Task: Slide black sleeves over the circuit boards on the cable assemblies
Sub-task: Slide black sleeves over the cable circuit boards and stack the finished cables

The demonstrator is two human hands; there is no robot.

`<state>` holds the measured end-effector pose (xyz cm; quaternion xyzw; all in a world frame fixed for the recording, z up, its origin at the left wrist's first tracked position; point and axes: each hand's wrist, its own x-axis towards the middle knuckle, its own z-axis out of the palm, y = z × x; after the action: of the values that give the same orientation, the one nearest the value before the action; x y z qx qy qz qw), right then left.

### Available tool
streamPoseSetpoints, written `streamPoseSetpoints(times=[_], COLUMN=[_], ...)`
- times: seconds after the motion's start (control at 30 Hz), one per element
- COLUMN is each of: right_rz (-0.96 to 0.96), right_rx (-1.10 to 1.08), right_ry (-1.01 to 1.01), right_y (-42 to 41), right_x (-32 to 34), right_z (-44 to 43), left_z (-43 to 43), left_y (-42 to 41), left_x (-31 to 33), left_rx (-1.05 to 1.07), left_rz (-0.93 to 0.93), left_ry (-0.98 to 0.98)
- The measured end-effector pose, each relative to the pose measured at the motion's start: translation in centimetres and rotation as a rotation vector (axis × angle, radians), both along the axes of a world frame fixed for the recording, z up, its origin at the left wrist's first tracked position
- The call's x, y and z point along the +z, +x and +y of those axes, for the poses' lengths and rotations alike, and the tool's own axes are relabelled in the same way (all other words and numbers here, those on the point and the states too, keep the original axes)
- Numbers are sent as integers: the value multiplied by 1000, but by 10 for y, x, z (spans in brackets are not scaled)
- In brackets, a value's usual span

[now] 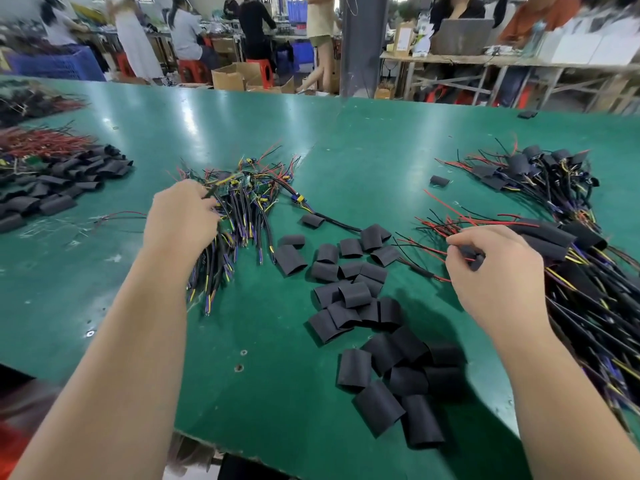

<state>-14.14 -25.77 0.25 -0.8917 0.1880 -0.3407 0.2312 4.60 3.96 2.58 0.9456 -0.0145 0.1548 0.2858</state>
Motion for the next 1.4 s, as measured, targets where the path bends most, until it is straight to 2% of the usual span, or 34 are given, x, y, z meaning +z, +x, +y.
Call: streamPoseSetpoints(times=[0.1,0.17,0.23,0.33,0.4,0.43,0.5,0.57,0.63,0.83,0.9,0.97,1.1,1.27,1.33,1.37,1.4], right_rz=[-27,-7,80,153,37,-62,-243,-307,-292,-178,-191,-215,-236,-256,-180,-99,18], right_rx=[42,104,257,592,746,788,788,715,660,501,441,450,471,504,525,521,517], right_ry=[52,198,453,969,1230,1295,1289,1138,1042,855,908,1081,1283,1431,1414,1331,1155], right_y=[-2,-2,-1,2,3,5,8,8,8,13,13,13,14,13,13,11,9], right_x=[3,4,3,-2,-5,-5,-4,-3,-4,-10,-10,-10,-7,-6,-6,-5,-4], right_z=[4,8,13,28,33,34,30,27,27,34,33,33,34,35,35,33,30], left_z=[-10,-22,-36,-54,-62,-66,-69,-73,-79,-110,-116,-117,-111,-113,-112,-111,-109], left_y=[-10,-21,-38,-62,-72,-75,-78,-79,-83,-99,-100,-104,-108,-104,-102,-100,-99], left_x=[2,4,6,5,1,-2,-7,-14,-20,-24,-25,-28,-36,-42,-47,-49,-52], left_rx=[-108,-232,-426,-672,-768,-801,-836,-823,-805,-800,-770,-757,-833,-828,-756,-699,-638], left_rz=[-53,-34,23,108,160,179,204,239,242,9,-9,-60,-308,-334,-301,-303,-305], left_ry=[-81,-207,-262,-281,-277,-261,-184,-101,-62,-93,-145,-151,28,138,173,174,176])
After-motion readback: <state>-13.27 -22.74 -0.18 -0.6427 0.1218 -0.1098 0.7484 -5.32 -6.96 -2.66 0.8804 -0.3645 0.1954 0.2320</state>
